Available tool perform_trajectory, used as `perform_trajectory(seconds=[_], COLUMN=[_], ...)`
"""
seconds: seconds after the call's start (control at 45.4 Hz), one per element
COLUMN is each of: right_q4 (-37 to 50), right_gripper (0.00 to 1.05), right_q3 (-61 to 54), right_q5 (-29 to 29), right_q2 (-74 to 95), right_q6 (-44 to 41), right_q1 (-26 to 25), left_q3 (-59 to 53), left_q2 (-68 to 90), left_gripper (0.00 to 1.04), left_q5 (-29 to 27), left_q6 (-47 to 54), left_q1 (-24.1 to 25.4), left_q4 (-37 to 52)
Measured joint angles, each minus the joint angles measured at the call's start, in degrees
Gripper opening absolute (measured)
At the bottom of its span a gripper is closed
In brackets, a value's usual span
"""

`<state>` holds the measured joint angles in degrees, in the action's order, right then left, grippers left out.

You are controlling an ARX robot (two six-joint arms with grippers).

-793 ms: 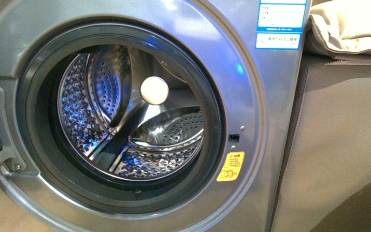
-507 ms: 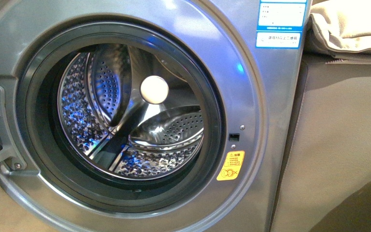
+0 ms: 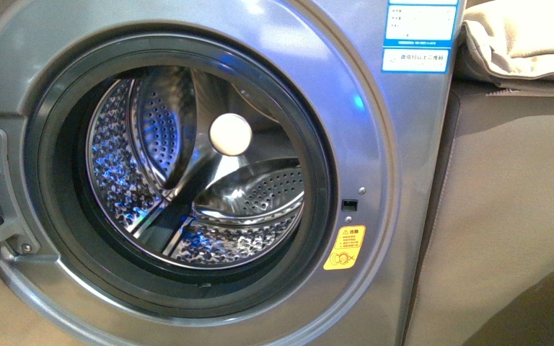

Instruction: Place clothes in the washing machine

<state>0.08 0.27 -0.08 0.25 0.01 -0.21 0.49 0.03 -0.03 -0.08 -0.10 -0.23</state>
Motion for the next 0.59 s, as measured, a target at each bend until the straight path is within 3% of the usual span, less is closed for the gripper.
perform_trajectory(seconds=[0.595], right_q4=[0.00], right_gripper=[0.97], right_q3=[0.00], right_q5=[0.00], right_q2=[0.00], right_q6=[0.00], right_q1=[0.00], left_q3=[0.00], left_q2=[0.00], left_gripper=[0.98], left_q5=[0.00], left_q6=[0.00], left_q1=[0.00], left_q4=[0.00])
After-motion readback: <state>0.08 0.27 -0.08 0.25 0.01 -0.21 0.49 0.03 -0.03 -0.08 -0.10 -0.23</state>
